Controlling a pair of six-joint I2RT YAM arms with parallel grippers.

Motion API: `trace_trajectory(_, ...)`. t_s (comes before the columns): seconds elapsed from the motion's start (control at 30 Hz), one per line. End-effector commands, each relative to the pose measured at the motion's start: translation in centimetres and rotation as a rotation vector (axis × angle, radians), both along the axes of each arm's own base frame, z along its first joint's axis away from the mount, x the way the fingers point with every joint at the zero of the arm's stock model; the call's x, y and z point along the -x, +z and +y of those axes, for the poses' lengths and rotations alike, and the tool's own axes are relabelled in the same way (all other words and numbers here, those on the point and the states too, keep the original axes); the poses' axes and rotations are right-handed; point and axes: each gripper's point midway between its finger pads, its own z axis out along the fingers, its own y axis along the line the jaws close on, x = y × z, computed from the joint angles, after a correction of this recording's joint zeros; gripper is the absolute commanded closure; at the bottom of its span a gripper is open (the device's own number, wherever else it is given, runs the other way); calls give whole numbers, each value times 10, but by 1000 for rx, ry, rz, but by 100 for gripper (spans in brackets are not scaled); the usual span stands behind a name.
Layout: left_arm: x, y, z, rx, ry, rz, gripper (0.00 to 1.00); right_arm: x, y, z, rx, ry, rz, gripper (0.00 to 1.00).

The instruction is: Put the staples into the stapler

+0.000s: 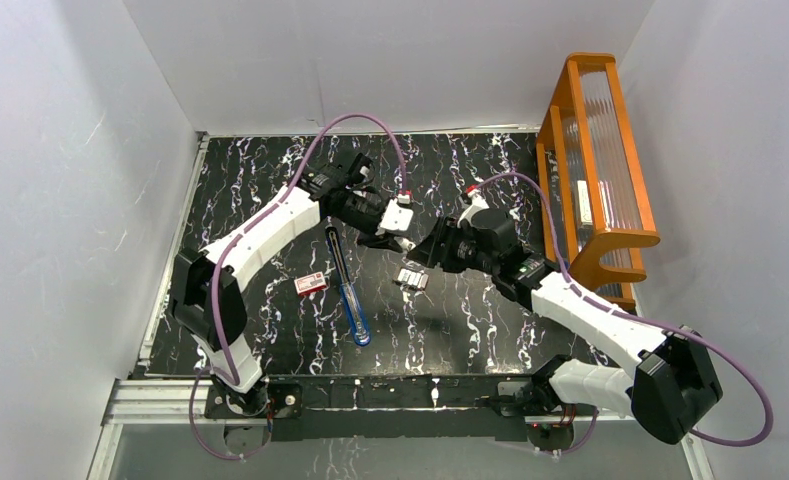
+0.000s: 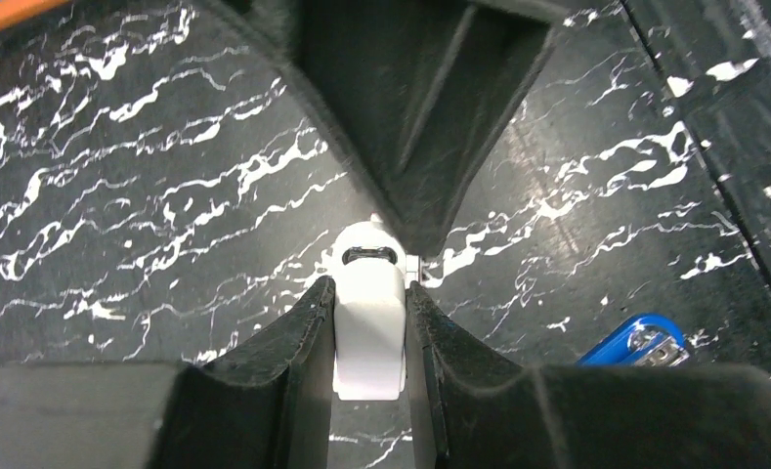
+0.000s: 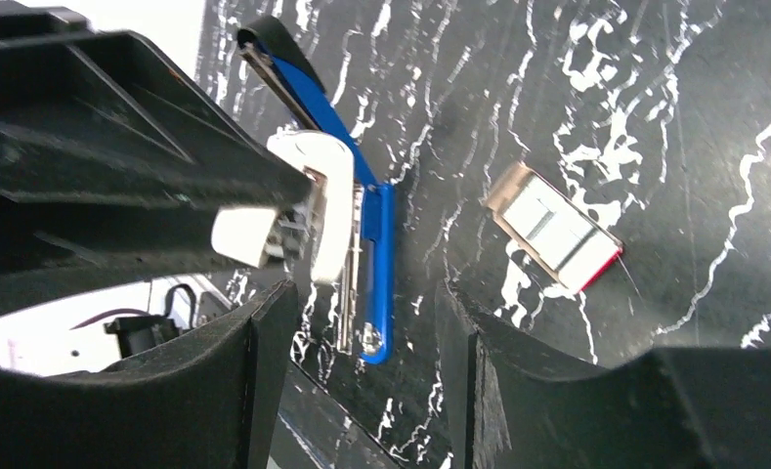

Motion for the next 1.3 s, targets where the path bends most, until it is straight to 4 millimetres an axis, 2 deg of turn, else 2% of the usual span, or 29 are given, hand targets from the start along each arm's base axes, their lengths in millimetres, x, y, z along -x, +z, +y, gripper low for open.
trace_trajectory(0.0,27,24,-7,123,-79,62,100,-4,45,18,-124,70,-92,38)
trace_trajectory(0.13,31,32,-6,158,-103,72,100,-2,43,17,-129,72,-85,40)
trace_trajectory(0.2,36,39,-6,189,-119,84,100,-5,37,12,-114,24,-57,47)
trace_trajectory(0.27,40,45,-5,211,-132,86,100,-8,37,5,-110,-13,-66,59)
trace_trajectory(0.4,46,51,-1,239,-146,98,100,-8,27,-1,-98,-46,-44,69)
trace_trajectory(0.57,55,65,4,312,-179,119,100,-3,9,-4,-114,-53,56,72)
trace_trajectory(0.73,52,92,19,481,-177,138,100,7,-20,-6,-131,-31,195,78)
trace_trajectory(0.8,52,95,22,488,-171,128,100,8,-25,-8,-125,-31,203,79)
trace_trajectory(0.97,54,99,26,514,-171,125,100,2,-16,-4,-129,0,140,77)
trace_trajectory(1.03,53,97,27,514,-167,132,100,0,-6,1,-138,50,78,74)
trace_trajectory(1.2,57,98,29,527,-170,150,100,1,21,1,-60,222,-219,54)
trace_trajectory(1.27,61,100,29,539,-177,163,100,5,34,0,-43,293,-346,41)
